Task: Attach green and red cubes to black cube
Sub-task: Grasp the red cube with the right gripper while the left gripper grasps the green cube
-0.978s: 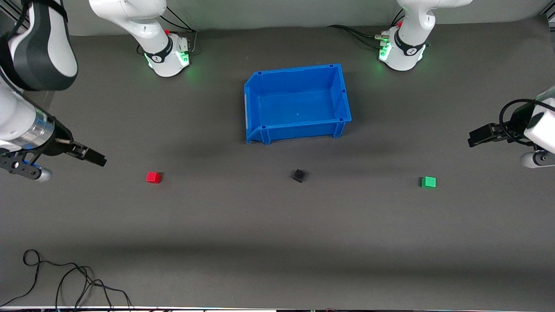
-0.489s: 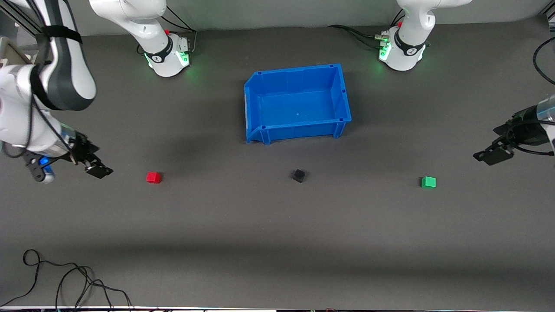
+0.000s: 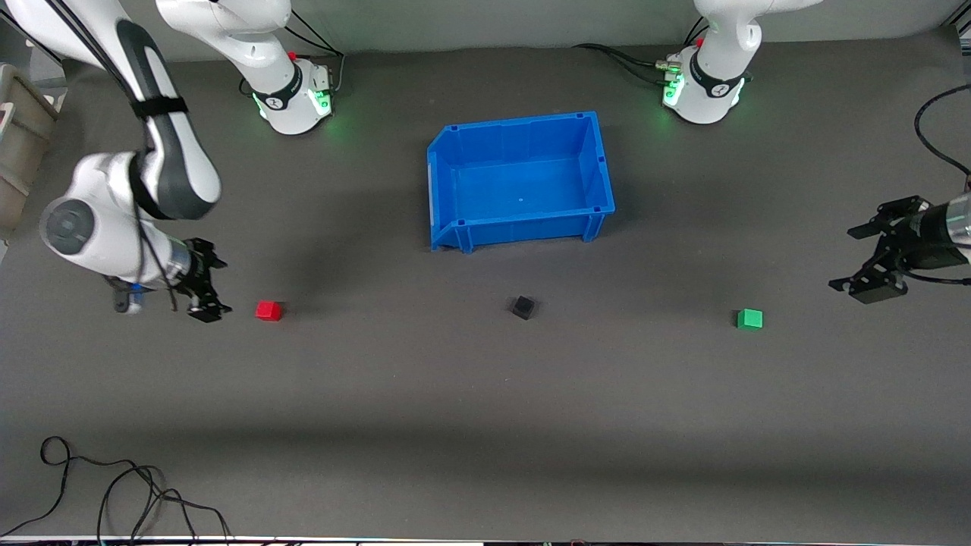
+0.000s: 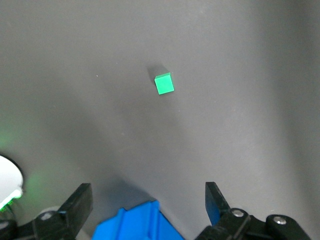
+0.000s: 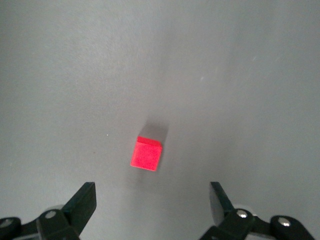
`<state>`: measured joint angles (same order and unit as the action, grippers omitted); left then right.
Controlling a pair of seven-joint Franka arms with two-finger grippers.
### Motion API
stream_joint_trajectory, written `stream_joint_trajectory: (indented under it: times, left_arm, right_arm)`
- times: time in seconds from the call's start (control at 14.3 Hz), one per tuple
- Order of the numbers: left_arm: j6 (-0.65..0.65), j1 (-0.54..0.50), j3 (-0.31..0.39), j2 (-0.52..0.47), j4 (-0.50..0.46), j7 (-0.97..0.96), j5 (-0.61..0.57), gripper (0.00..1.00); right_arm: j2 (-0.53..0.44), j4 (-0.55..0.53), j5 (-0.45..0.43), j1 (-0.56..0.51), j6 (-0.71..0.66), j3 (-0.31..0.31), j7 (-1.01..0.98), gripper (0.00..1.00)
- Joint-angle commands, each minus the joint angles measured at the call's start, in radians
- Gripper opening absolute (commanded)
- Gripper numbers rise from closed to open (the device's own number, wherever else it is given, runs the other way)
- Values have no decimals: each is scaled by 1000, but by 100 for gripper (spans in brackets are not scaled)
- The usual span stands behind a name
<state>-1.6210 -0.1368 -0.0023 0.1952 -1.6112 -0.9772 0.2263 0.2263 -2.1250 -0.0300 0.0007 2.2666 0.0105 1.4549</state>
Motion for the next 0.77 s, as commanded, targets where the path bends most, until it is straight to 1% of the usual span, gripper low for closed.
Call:
stream_joint_trajectory:
  times: [0.0, 0.07, 0.14, 0.28, 0.49, 0.7]
  left_arm:
    - [-11, -50, -5, 15, -18, -66, 66, 100]
    - [-52, -78, -5, 13, -54, -78, 105, 100]
    - [-100, -84, -5, 7, -105, -80, 134, 100]
    - [-189, -93, -5, 7, -183, -80, 165, 100]
    - [-331, -95, -5, 24, -298, -80, 246, 100]
    - [-422, -92, -7, 98, -335, -68, 283, 100]
  right_arm:
    - [93, 11, -2, 60, 68, -4, 139, 100]
    - [113, 10, -4, 62, 86, -4, 142, 100]
    - [126, 10, -8, 59, 94, -4, 136, 100]
    - [162, 10, -82, 56, 119, -4, 136, 100]
    - [188, 11, -87, 53, 132, -6, 169, 100]
    - [200, 13, -94, 44, 134, -7, 174, 99]
